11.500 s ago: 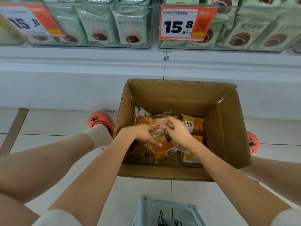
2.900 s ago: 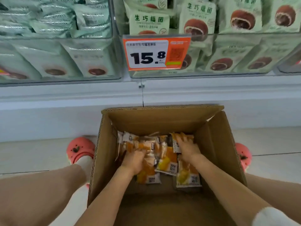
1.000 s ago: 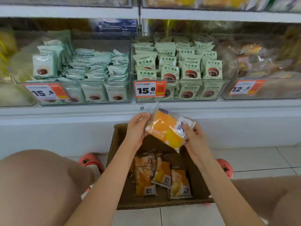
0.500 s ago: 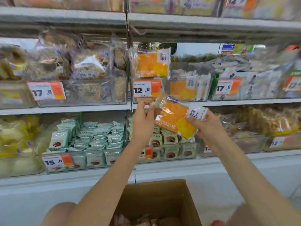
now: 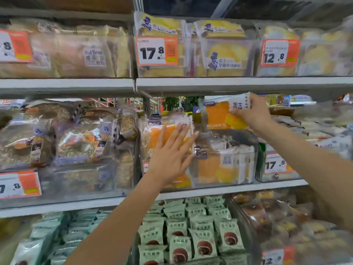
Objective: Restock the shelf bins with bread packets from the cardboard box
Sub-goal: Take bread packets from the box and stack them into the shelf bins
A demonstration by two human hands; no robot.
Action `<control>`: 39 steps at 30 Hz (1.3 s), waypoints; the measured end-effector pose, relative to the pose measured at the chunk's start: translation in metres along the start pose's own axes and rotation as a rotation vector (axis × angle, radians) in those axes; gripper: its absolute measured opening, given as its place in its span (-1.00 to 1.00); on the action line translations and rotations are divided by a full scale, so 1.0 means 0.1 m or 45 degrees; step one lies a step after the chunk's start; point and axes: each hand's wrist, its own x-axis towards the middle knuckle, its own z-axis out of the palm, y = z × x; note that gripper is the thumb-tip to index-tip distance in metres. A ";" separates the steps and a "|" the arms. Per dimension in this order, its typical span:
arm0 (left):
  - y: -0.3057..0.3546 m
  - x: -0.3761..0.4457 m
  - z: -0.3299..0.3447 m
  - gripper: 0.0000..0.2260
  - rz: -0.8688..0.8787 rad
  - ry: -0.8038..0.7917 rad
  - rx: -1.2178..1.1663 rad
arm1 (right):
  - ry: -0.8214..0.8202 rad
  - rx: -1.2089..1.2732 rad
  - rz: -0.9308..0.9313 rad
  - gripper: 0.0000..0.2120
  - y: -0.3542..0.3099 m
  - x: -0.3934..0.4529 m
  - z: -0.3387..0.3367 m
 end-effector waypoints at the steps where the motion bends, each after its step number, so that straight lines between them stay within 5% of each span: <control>1: -0.01 0.00 0.05 -0.53 -0.008 0.030 0.015 | -0.024 -0.050 -0.024 -0.60 0.06 0.12 0.12; 15: -0.01 -0.01 0.15 -0.51 -0.020 0.199 0.095 | -0.422 -0.244 0.223 -0.43 0.84 1.25 1.25; 21: -0.02 0.01 0.17 -0.51 -0.019 0.208 0.101 | -0.457 -0.718 0.031 -0.53 0.79 1.20 1.26; 28: -0.01 -0.01 0.17 -0.51 -0.017 0.208 0.078 | -0.419 -0.650 0.292 -0.30 0.78 1.21 1.10; 34: -0.01 -0.03 0.14 -0.52 0.034 0.195 0.048 | -0.384 -0.659 0.368 -0.44 0.54 0.93 0.83; 37: 0.00 -0.07 0.09 -0.54 0.127 0.256 0.034 | -0.358 -0.478 0.189 -0.69 0.40 0.49 0.61; 39: 0.12 -0.24 0.07 -0.55 0.263 0.334 -0.045 | -0.159 -0.316 -0.027 -0.73 0.32 -0.01 0.46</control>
